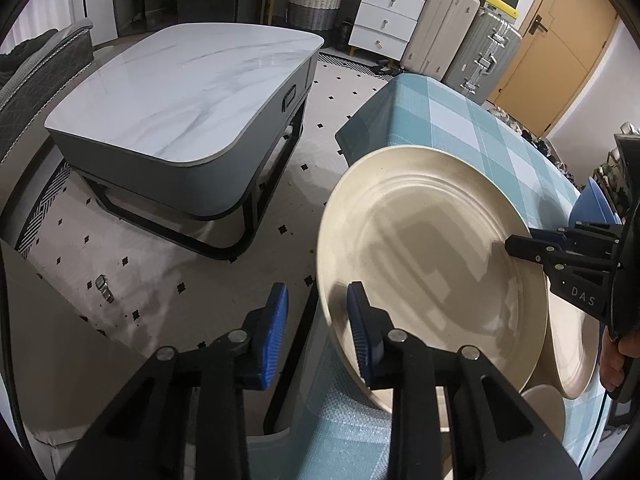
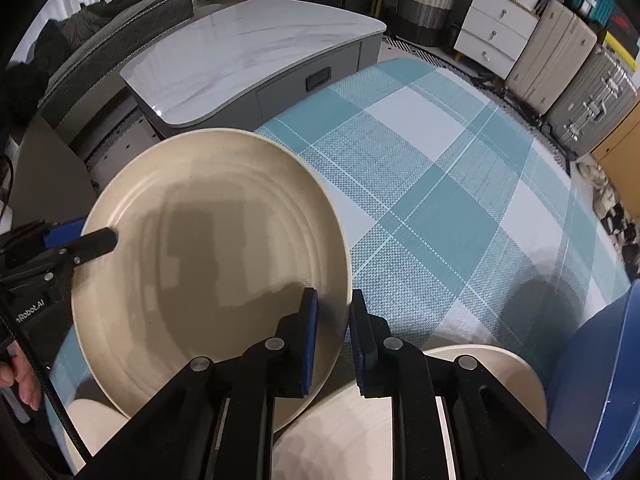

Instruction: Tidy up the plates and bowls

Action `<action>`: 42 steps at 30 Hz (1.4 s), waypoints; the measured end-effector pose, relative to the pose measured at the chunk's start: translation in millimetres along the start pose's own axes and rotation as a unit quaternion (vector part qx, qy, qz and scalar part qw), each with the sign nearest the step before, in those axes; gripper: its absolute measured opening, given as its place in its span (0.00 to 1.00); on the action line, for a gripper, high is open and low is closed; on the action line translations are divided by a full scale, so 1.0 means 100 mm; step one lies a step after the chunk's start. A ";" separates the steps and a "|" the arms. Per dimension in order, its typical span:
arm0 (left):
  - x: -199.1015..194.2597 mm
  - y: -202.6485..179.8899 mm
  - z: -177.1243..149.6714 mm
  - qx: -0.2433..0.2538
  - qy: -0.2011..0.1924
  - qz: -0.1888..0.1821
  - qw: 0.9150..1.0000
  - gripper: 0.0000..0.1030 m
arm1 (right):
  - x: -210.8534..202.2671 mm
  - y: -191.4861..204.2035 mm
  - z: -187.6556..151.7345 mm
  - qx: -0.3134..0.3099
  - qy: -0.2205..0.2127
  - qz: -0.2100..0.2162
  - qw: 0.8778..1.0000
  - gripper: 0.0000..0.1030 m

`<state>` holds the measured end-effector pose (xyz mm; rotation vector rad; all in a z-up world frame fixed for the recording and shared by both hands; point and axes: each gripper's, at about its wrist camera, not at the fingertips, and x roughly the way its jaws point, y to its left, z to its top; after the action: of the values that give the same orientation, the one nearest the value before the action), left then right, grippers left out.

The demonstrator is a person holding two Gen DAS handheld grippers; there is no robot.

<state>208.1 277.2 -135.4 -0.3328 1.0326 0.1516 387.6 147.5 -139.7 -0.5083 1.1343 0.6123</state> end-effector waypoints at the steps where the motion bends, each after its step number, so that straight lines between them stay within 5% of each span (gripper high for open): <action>1: 0.00 0.00 0.00 0.001 -0.001 0.003 1.000 0.28 | 0.00 0.02 0.00 -0.004 -0.001 -0.006 1.000 0.15; 7: -0.01 -0.01 -0.01 -0.007 -0.002 -0.009 1.000 0.17 | -0.02 0.11 -0.02 -0.011 -0.004 -0.024 1.000 0.14; 16: -0.02 -0.05 0.02 0.005 0.009 -0.008 1.000 0.15 | -0.09 0.17 -0.05 -0.009 -0.013 -0.042 0.999 0.10; 24: -0.01 -0.09 0.01 0.011 0.015 0.009 1.000 0.15 | -0.06 0.08 -0.03 0.015 -0.004 -0.013 1.000 0.10; 34: 0.00 -0.06 0.00 0.007 0.018 0.007 1.000 0.15 | 0.05 -0.14 0.00 0.054 0.036 0.096 0.993 0.17; 42: 0.01 -0.05 0.02 -0.001 0.030 -0.002 1.000 0.15 | 0.00 -0.14 0.01 0.076 0.032 0.095 0.992 0.14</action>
<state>211.7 273.4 -134.3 -0.3429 1.0918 0.1397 397.7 137.6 -138.7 -0.2918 1.2903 0.6716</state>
